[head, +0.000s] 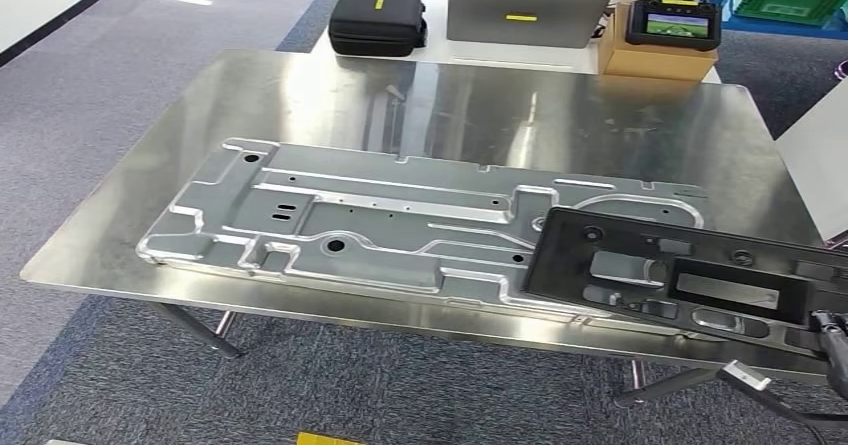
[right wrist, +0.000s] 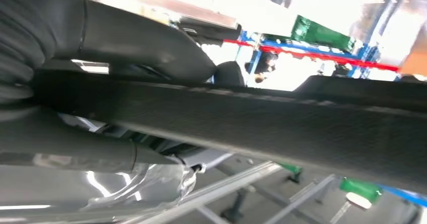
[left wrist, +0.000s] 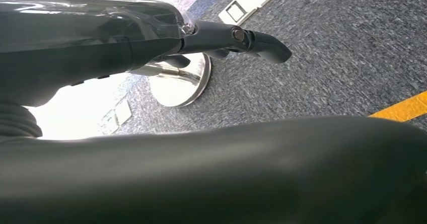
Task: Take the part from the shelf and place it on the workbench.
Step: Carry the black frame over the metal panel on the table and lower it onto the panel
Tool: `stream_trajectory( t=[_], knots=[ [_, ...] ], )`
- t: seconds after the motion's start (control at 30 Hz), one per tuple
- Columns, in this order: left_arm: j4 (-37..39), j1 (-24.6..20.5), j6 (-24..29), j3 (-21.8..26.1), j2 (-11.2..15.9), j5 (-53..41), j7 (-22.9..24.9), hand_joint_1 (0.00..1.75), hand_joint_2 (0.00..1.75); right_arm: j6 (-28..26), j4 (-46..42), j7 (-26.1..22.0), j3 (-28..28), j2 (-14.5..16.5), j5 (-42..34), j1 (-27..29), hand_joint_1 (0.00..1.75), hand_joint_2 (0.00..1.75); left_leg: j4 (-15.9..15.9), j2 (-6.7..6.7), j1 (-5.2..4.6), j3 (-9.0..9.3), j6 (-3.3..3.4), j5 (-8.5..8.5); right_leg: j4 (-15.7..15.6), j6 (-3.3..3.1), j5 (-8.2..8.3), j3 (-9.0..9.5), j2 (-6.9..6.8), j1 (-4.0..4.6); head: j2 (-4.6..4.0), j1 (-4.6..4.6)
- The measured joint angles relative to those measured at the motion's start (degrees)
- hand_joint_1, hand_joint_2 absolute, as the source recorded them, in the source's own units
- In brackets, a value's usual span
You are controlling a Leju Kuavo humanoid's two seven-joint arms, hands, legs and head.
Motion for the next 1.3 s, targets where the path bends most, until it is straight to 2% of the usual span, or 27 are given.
stream_trajectory(
  t=[0.23, 0.37, 0.53, 0.6, 0.67, 0.7, 0.77, 0.87, 0.93, 1.03, 1.1, 1.2, 1.3],
  knots=[
    [0.0, 0.07, -0.02, 0.03, 0.08, 0.03, 0.15, 0.0, 1.75, -0.2, -4.58, 4.75, 5.82, -0.02, 2.43, 3.3, 1.75, 1.75, 0.0, 0.0, 0.0, 0.03, 0.0, 0.0, 0.0, 0.0, 0.0, 0.02, 0.0, 0.0, 0.0, 0.0],
    [0.0, 0.09, -0.02, 0.09, 0.11, 0.08, 0.72, 0.0, 1.75, -2.52, -7.08, 7.13, 7.98, 0.16, 4.33, 4.36, 1.75, 1.75, 0.0, 0.0, 0.0, 0.03, 0.0, 0.0, 0.0, 0.0, 0.0, 0.02, 0.01, 0.0, 0.0, 0.0],
    [0.0, 0.14, -0.03, 0.17, 0.11, 0.09, 1.09, 0.0, 1.75, -2.92, -12.13, 4.55, 8.43, 1.78, 4.92, 5.11, 1.75, 1.75, 0.0, 0.0, 0.02, 0.07, 0.0, 0.0, 0.0, 0.0, -0.01, 0.01, 0.02, 0.0, 0.0, 0.0],
    [0.0, 0.18, -0.11, 0.2, 0.11, 0.09, 1.36, 0.0, 1.75, -1.74, -13.01, 2.67, 6.92, 1.95, 4.92, 5.94, 1.75, 1.75, 0.0, -0.04, 0.0, 0.06, 0.0, 0.0, 0.0, 0.01, -0.01, 0.03, -0.02, -0.02, 0.0, 0.0],
    [0.0, 0.28, -0.23, 0.25, 0.12, 0.09, 1.67, 0.0, 1.75, 0.44, -13.86, 2.78, 4.78, 1.16, 4.91, 7.36, 1.75, 1.75, 0.0, -0.06, -0.05, 0.03, 0.0, -0.01, 0.0, 0.02, -0.02, 0.04, -0.03, -0.06, 0.0, -0.01],
    [0.0, 0.31, -0.26, 0.28, 0.13, 0.09, 1.77, 0.0, 1.75, 1.9, -14.31, 4.61, 4.09, 0.15, 4.9, 8.15, 1.75, 1.75, -0.01, -0.06, -0.07, 0.01, 0.0, -0.02, 0.0, 0.02, -0.02, 0.04, -0.02, -0.08, 0.0, -0.01],
    [0.0, 0.27, -0.28, 0.35, 0.14, 0.09, 1.84, 0.0, 1.75, 5.48, -15.1, 12.53, 5.08, -3.66, 4.89, 9.64, 1.75, 1.75, -0.01, -0.04, -0.12, -0.01, 0.0, -0.04, 0.0, 0.02, -0.01, 0.05, 0.03, -0.11, 0.0, -0.02],
    [0.0, 0.15, -0.32, 0.48, 0.16, 0.09, 1.96, 0.0, 1.75, 9.62, -15.98, 28.34, 11.54, -11.13, 4.92, 10.36, 1.75, 1.75, 0.0, 0.01, -0.14, 0.07, 0.01, -0.05, -0.01, 0.05, 0.01, 0.07, 0.07, -0.13, 0.0, -0.02],
    [0.0, 0.14, -0.46, 0.54, 0.17, 0.08, 2.01, 0.0, 1.75, 10.76, -16.3, 35.51, 16.99, -15.49, 4.95, 10.16, 1.75, 1.75, 0.01, 0.01, -0.14, 0.14, 0.01, -0.04, -0.02, 0.05, 0.01, 0.12, 0.05, -0.13, 0.0, -0.02],
    [0.0, 0.21, -0.62, 0.69, 0.17, 0.09, 2.04, 0.0, 1.75, 10.78, -16.6, 41.29, 24.09, -20.36, 5.0, 9.29, 1.75, 1.75, 0.01, -0.01, -0.12, 0.17, 0.01, -0.03, -0.02, 0.06, 0.01, 0.15, 0.02, -0.1, 0.0, -0.02],
    [0.0, 0.21, -0.76, 0.89, 0.17, 0.09, 2.11, 0.0, 1.75, 9.93, -16.69, 44.09, 27.9, -22.47, 5.0, 8.38, 1.75, 1.75, 0.01, -0.01, -0.09, 0.19, 0.0, -0.03, -0.02, 0.05, 0.01, 0.15, 0.03, -0.07, 0.0, -0.02],
    [0.0, 0.22, -0.85, 1.16, 0.17, 0.07, 2.39, 0.0, 1.75, 8.02, -16.52, 45.42, 31.76, -23.63, 5.0, 7.16, 1.75, 1.75, -0.02, -0.01, -0.05, 0.19, 0.0, -0.03, -0.02, 0.06, -0.01, 0.13, 0.03, -0.04, 0.0, -0.02],
    [0.0, 0.24, -0.87, 1.37, 0.17, 0.07, 2.6, 0.0, 1.75, 6.18, -16.11, 44.96, 33.22, -23.61, 5.0, 6.4, 1.75, 1.75, -0.06, -0.01, -0.05, 0.18, 0.0, -0.04, -0.02, 0.09, -0.04, 0.12, 0.02, -0.05, 0.0, -0.02]
  ],
)
